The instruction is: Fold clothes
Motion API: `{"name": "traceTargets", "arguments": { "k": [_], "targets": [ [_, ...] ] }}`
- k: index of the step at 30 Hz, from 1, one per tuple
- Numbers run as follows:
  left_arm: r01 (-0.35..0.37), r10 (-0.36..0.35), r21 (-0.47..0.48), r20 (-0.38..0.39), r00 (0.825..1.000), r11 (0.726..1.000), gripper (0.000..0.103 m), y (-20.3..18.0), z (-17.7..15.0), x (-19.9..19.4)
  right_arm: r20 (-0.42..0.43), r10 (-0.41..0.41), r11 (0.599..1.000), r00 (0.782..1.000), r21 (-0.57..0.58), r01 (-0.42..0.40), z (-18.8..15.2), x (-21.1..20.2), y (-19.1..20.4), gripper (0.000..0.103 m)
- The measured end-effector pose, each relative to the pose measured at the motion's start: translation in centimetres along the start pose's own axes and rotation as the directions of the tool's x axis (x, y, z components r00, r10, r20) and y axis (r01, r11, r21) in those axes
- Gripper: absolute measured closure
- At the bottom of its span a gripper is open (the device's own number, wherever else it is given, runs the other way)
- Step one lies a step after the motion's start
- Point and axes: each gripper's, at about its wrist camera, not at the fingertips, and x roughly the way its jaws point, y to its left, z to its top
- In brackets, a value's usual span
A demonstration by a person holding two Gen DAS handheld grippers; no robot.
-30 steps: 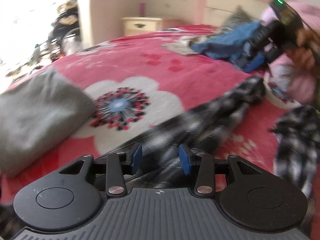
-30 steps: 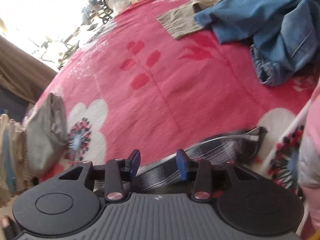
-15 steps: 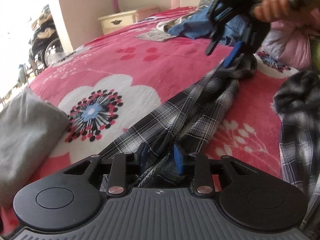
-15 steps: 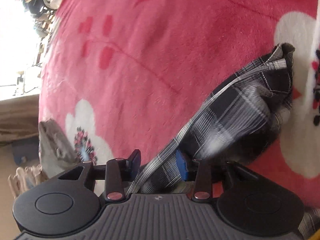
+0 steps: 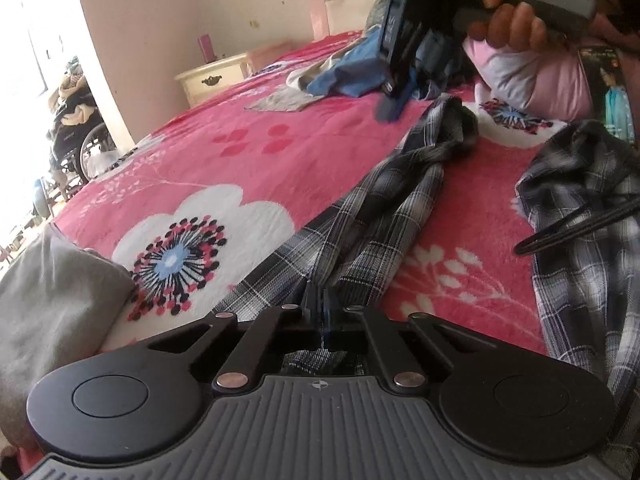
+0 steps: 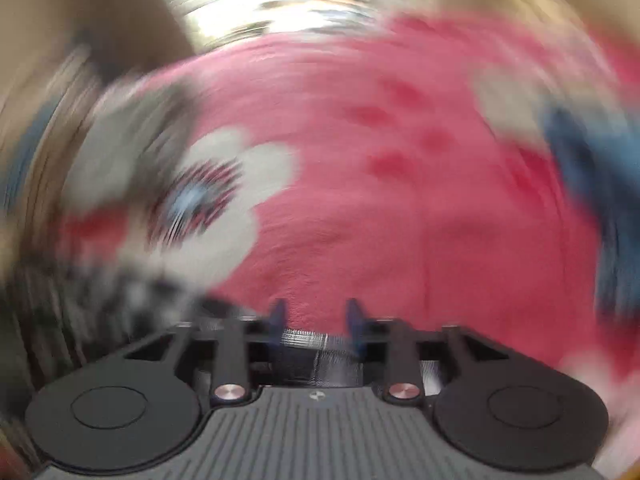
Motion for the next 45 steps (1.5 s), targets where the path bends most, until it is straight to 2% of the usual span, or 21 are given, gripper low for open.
{"name": "traceTargets", "arguments": {
  "k": [1, 3, 4, 7, 9, 13, 19, 21, 25, 27, 30, 35, 38, 40, 43, 45],
  "targets": [
    [-0.004, 0.004, 0.005, -0.003, 1.000, 1.000, 0.103, 0.0, 0.0, 0.1, -0.016, 0.002, 0.996, 1.000, -0.093, -0.004, 0.1, 0.6, 0.5, 0.061],
    [-0.009, 0.009, 0.004, -0.006, 1.000, 1.000, 0.102, 0.2, 0.2, 0.2, -0.049, 0.003, 0.962, 0.999, -0.274, -0.017, 0.2, 1.7, 1.5, 0.061],
    [-0.011, 0.011, 0.001, -0.007, 1.000, 1.000, 0.101, 0.4, 0.2, 0.2, -0.093, 0.022, 0.954, 0.995, -0.297, -0.049, 0.4, 2.5, 1.3, 0.061],
    [-0.017, 0.017, 0.000, -0.016, 1.000, 1.000, 0.101, 0.8, 0.4, 0.4, -0.169, 0.070, 0.936, 0.983, -0.329, -0.123, 1.1, 4.2, 0.6, 0.061],
    [-0.018, 0.018, 0.006, -0.027, 0.999, 1.000, 0.100, 0.9, 0.4, 0.7, -0.197, 0.074, 0.924, 0.978, -0.356, -0.142, 1.4, 5.0, 0.6, 0.061],
    [-0.010, 0.011, 0.005, -0.049, 0.999, 1.000, 0.097, 1.3, 0.2, 1.3, -0.276, 0.138, 0.904, 0.951, -0.358, -0.235, 1.2, 6.0, 0.5, 0.062],
    [0.004, -0.005, -0.014, -0.064, 0.998, 1.000, 0.094, 1.9, -0.4, 2.1, -0.293, 0.126, 0.876, 0.948, -0.416, -0.245, 0.2, 5.2, 1.3, 0.067],
    [0.010, -0.011, -0.016, -0.065, 0.998, 1.000, 0.092, 2.1, -0.4, 2.4, -0.286, 0.109, 0.863, 0.952, -0.448, -0.233, -0.2, 5.2, 1.8, 0.074],
    [0.016, -0.016, -0.009, -0.059, 0.998, 1.000, 0.090, 2.2, -0.5, 2.8, -0.232, 0.066, 0.839, 0.970, -0.513, -0.180, -0.9, 4.9, 3.1, 0.091],
    [0.010, -0.011, -0.012, -0.054, 0.999, 1.000, 0.090, 2.1, -0.5, 2.8, -0.196, 0.066, 0.854, 0.978, -0.495, -0.157, -0.7, 4.1, 3.1, 0.096],
    [-0.007, 0.006, -0.017, -0.042, 0.999, 1.000, 0.099, 2.1, -0.2, 2.2, -0.121, 0.053, 0.875, 0.991, -0.472, -0.104, -0.5, 2.5, 2.9, 0.097],
    [-0.043, 0.042, -0.024, -0.021, 0.999, 0.999, 0.100, 2.6, 0.6, 1.5, 0.000, 0.000, 0.889, 1.000, -0.458, 0.000, -0.1, 0.5, 3.1, 0.098],
    [-0.065, 0.065, -0.029, -0.010, 0.998, 0.997, 0.101, 3.0, 1.2, 1.1, 0.084, -0.071, 0.880, 0.994, -0.465, 0.102, 0.4, 0.6, 3.4, 0.098],
    [-0.090, 0.089, -0.029, -0.012, 0.996, 0.996, 0.101, 3.4, 1.6, 1.5, 0.138, -0.125, 0.878, 0.983, -0.446, 0.174, 1.2, 1.3, 3.3, 0.098],
    [-0.163, 0.162, -0.049, -0.037, 0.986, 0.985, 0.101, 4.8, 2.1, 3.6, 0.206, -0.199, 0.864, 0.958, -0.424, 0.270, 2.3, 3.0, 3.2, 0.098],
    [-0.198, 0.195, -0.060, -0.050, 0.980, 0.978, 0.101, 5.5, 2.3, 4.8, 0.222, -0.225, 0.853, 0.949, -0.425, 0.302, 3.0, 4.3, 3.2, 0.098]
  ]
}}
